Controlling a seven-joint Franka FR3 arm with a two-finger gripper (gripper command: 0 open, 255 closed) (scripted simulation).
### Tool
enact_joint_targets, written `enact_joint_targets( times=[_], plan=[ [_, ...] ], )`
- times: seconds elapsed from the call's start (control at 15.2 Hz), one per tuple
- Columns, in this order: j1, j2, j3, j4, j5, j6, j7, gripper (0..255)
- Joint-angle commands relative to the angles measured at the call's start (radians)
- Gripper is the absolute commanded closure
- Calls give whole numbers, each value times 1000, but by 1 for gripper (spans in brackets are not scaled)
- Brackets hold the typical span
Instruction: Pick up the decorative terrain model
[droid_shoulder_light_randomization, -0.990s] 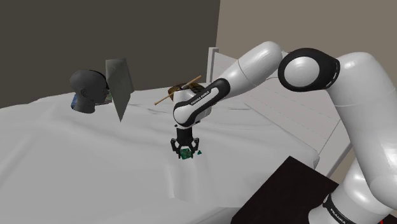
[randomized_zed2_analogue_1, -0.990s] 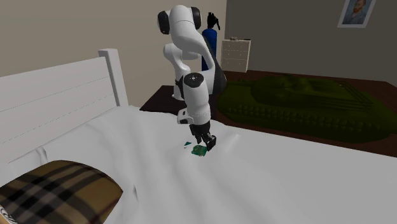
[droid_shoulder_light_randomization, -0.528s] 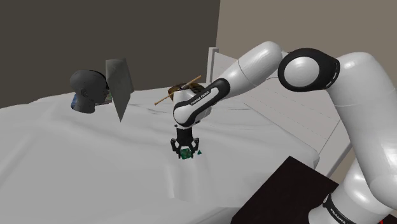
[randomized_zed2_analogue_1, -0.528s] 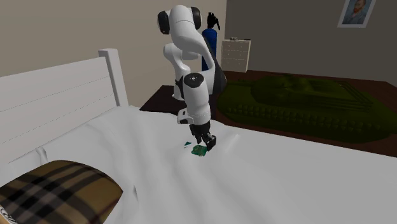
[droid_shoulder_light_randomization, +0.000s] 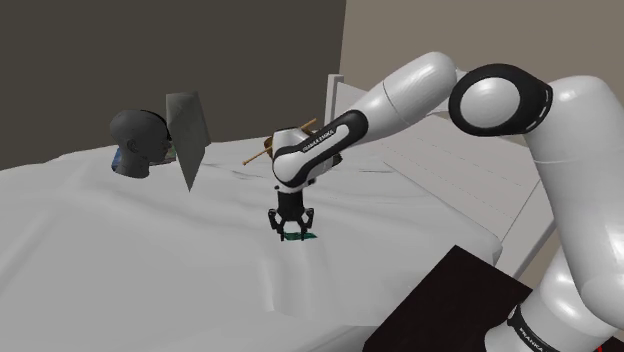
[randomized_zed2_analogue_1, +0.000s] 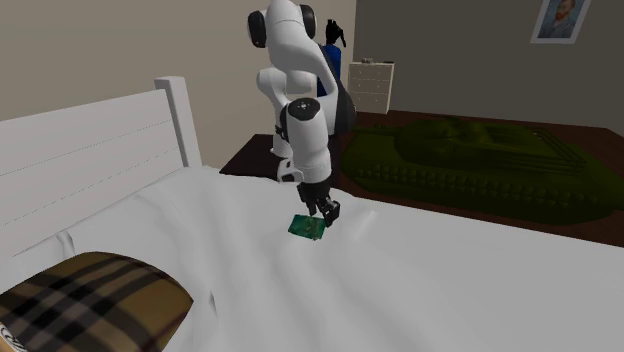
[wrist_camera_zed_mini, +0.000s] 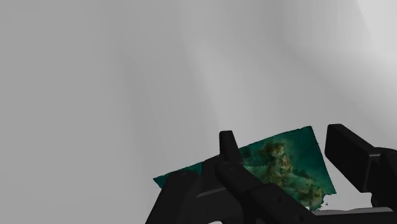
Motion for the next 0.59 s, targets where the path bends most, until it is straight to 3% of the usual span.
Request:
enact_joint_targets(
  times=[0.0,0.53],
  plan=[
    [-1,-16,2,4,2,-21,2,255],
    [-5,-69,6,9,7,-78,6,255]
  ],
)
